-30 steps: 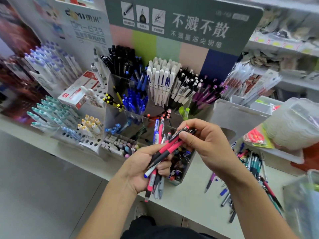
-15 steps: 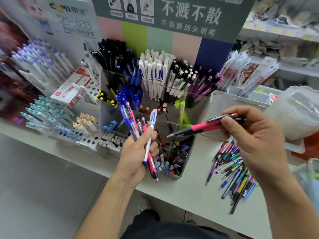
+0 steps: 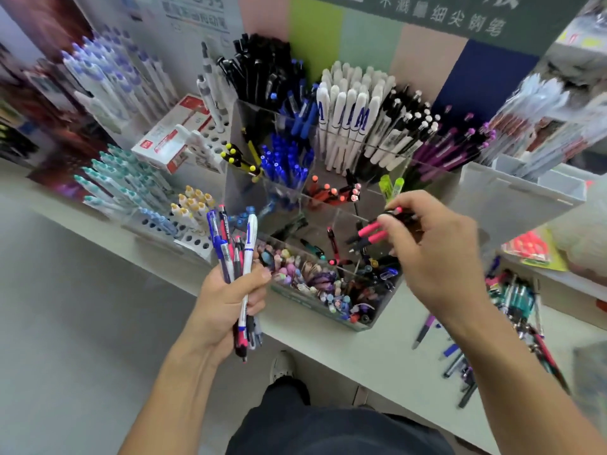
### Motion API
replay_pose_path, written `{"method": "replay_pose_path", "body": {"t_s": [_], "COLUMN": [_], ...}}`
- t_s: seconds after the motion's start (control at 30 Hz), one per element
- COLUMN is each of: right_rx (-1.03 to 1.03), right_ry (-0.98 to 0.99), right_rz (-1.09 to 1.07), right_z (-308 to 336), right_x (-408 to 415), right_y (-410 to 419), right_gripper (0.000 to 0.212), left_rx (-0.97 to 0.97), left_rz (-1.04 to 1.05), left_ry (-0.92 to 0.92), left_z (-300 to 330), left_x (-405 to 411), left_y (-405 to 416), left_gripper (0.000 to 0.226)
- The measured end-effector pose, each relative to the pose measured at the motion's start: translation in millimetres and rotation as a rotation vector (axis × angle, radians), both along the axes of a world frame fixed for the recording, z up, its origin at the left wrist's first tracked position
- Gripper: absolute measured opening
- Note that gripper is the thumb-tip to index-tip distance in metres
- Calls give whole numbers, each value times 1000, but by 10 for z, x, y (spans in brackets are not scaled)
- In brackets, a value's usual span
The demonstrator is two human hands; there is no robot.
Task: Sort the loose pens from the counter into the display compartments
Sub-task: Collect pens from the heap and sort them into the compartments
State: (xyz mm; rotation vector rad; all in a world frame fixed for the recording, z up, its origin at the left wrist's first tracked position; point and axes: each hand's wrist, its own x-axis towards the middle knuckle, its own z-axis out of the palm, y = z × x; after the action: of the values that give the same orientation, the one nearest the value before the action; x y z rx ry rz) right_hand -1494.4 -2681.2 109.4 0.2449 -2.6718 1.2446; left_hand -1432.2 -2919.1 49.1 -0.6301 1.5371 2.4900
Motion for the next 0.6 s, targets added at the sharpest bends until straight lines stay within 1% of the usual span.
{"method": "replay_pose_path", "body": {"t_s": [0.07, 0.13, 0.23, 0.33, 0.37, 0.4, 0.43, 0.47, 0.5, 0.57, 0.6], "right_rx": [218, 390, 517, 617, 624, 626, 631, 631, 590, 349, 226], "right_ry": [2, -64, -223, -350, -381, -403, -403, -360, -277, -120, -122], "right_rz": [65, 98, 121, 147, 164, 187, 203, 196, 164, 92, 96], "right_z": [-171, -335, -468, -503, -482, -436, -360, -260, -150, 87, 187], "right_x": [-87, -170, -259, -313, -300, -279, -247, -204, -149, -25, 14], "right_y": [-190, -342, -472, -485, -473, -440, -395, -337, -267, -157, -131], "right_gripper": [6, 10, 10, 7, 11, 20, 31, 36, 35, 24, 20], "left_rx": [24, 30, 40, 50, 41, 31, 21, 17, 15, -32, -69], "left_rz": [-58, -105, -105, -121, -140, -164, -190, -219, -255, -342, -391], "left_ry": [-2, -14, -55, -112, -118, -120, -123, -123, -118, -90, -71], "left_z": [-6, 7, 41, 61, 64, 66, 68, 76, 81, 96, 112], "left_x": [4, 1, -14, -42, -51, -59, -67, -73, -79, -95, -101], "left_y": [41, 104, 183, 230, 233, 239, 239, 239, 242, 273, 305], "left_gripper": [31, 33, 26, 32, 34, 34, 33, 30, 26, 16, 15]}}
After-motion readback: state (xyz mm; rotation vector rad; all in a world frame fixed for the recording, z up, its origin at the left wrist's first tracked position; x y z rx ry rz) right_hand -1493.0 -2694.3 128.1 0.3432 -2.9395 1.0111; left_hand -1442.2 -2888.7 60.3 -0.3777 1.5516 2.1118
